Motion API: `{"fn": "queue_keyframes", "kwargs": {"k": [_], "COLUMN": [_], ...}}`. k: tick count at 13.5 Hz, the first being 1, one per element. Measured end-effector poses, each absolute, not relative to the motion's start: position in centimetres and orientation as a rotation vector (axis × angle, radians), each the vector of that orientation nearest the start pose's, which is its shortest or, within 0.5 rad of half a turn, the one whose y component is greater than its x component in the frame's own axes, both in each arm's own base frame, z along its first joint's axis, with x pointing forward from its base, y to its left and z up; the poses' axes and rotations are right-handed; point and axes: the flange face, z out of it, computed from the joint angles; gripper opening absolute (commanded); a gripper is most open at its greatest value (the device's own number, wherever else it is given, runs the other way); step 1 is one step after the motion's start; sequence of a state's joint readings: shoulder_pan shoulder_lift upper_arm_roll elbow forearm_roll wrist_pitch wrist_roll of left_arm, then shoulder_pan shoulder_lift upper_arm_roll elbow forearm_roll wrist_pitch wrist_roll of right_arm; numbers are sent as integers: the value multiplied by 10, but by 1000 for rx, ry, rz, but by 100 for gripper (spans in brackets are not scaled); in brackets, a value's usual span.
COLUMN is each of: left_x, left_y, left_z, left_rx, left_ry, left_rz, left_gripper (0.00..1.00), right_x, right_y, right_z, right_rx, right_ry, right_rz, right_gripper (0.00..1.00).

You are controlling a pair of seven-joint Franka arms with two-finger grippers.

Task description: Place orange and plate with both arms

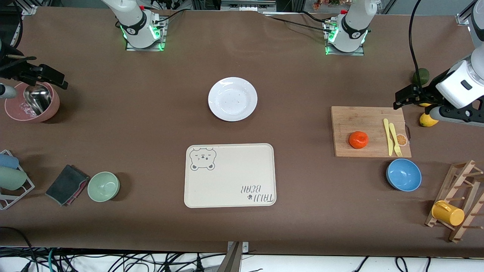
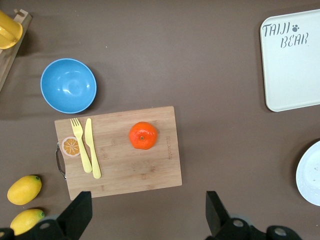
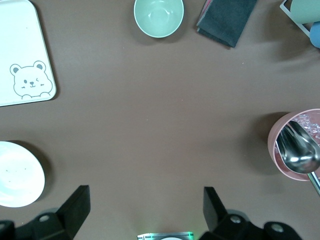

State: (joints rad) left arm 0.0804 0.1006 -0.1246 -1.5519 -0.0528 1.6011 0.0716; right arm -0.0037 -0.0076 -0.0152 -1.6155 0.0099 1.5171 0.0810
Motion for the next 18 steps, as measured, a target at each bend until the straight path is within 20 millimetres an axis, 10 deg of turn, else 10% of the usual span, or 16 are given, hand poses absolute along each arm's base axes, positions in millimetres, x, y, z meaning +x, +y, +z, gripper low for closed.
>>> {"fn": "queue_keyframes", "kwargs": {"k": [18], "left_x": [564], "left_y": [-23], "left_z": [600], "left_rx": [-3157], "left_ry": [173], "left_rz": [11], "left_gripper": [100], "right_x": [545], "right_y": [-7], "right_z": [601], "right_rx": [-3127], "right_ry": [148], "right_rz": [155], "right_gripper": [100]}}
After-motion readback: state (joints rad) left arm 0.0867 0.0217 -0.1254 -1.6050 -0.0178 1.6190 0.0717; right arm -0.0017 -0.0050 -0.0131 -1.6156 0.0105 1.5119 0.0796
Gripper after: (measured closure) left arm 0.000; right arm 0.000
